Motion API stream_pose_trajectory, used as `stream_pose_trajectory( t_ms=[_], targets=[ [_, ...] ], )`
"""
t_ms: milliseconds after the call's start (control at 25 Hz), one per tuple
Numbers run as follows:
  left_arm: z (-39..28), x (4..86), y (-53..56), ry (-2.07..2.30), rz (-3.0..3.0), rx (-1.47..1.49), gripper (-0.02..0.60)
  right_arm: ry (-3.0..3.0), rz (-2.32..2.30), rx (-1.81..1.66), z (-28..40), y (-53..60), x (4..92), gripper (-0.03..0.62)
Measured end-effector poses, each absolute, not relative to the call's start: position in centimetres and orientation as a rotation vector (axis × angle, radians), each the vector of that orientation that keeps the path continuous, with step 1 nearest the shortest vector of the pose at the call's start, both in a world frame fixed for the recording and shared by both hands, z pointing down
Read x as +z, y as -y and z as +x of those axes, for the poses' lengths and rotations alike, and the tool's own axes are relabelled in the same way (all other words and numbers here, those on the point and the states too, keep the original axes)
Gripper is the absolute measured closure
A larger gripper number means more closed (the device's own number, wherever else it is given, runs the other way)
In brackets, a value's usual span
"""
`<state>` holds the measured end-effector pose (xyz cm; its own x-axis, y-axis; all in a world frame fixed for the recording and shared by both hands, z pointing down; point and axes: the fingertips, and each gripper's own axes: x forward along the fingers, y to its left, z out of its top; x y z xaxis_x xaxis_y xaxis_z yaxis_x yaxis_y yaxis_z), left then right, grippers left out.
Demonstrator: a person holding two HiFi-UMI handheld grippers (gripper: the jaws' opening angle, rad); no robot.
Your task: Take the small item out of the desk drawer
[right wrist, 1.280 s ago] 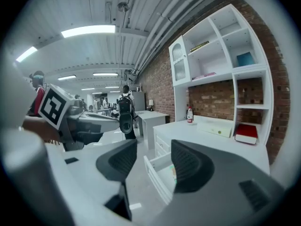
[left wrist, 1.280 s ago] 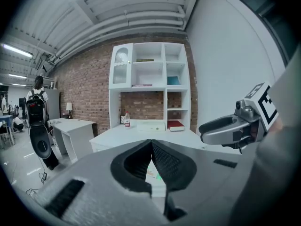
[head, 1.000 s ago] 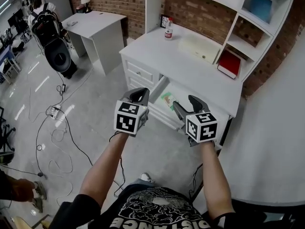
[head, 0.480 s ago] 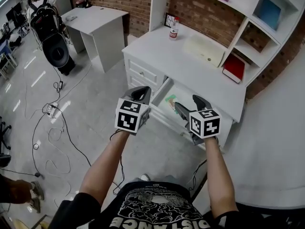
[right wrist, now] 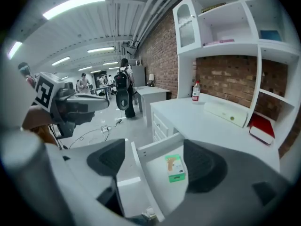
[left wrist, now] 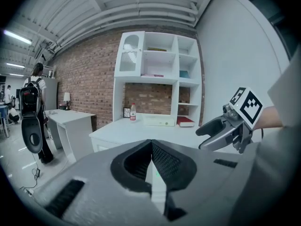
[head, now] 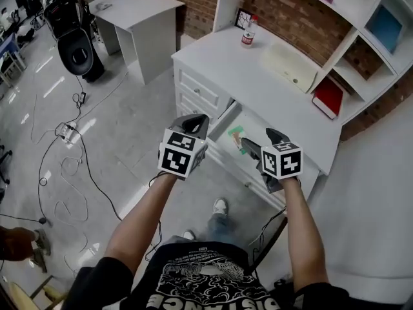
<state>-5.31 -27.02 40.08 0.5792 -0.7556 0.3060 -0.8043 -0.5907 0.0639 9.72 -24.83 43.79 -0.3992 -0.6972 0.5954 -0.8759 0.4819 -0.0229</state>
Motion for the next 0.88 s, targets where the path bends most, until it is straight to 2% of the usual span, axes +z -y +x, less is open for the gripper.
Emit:
stream_pose_trajectory(
  t_ms=[880],
  targets=[
    [-1.3,50.6,35.4,1.386,2.395,0.444,0.574,2.059,0.963,0.701,12.6,33.4,58.8,0.184]
  ],
)
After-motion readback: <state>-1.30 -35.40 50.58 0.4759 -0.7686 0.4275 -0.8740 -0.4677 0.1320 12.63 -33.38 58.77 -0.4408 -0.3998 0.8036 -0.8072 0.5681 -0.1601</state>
